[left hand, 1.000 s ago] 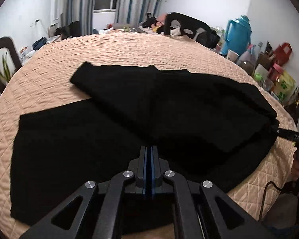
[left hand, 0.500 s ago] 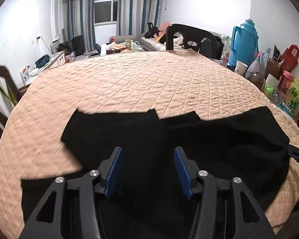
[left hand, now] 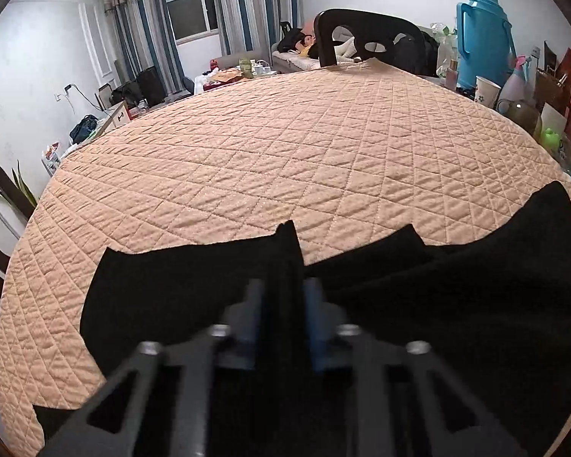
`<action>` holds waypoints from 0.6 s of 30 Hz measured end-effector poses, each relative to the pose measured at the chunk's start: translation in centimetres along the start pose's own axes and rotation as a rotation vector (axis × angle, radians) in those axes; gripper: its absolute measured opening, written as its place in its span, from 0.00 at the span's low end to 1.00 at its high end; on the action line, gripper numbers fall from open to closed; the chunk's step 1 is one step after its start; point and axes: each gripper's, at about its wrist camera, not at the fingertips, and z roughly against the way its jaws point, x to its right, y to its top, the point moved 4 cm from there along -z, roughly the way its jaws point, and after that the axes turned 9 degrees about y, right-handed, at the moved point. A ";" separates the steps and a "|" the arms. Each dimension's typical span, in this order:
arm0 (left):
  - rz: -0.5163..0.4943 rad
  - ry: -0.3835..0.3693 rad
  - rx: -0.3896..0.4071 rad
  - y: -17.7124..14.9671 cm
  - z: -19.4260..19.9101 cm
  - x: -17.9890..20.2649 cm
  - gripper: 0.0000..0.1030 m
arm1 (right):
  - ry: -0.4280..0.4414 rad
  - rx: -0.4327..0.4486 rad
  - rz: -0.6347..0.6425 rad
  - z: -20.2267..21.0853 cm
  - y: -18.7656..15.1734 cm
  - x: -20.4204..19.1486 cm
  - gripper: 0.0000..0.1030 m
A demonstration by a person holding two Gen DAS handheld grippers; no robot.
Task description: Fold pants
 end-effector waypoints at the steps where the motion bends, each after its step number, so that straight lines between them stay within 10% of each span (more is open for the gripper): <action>1: -0.007 0.013 0.009 -0.2 0.3 -0.1 0.10 | -0.001 0.002 0.000 0.0 0.1 0.1 0.42; 12: 0.393 0.017 0.188 -6.8 9.7 -10.8 0.05 | -0.012 0.036 0.013 0.2 0.7 0.5 0.40; 18: 0.593 0.038 0.147 -13.2 11.2 -15.5 0.05 | -0.016 0.044 0.022 0.5 0.5 0.6 0.36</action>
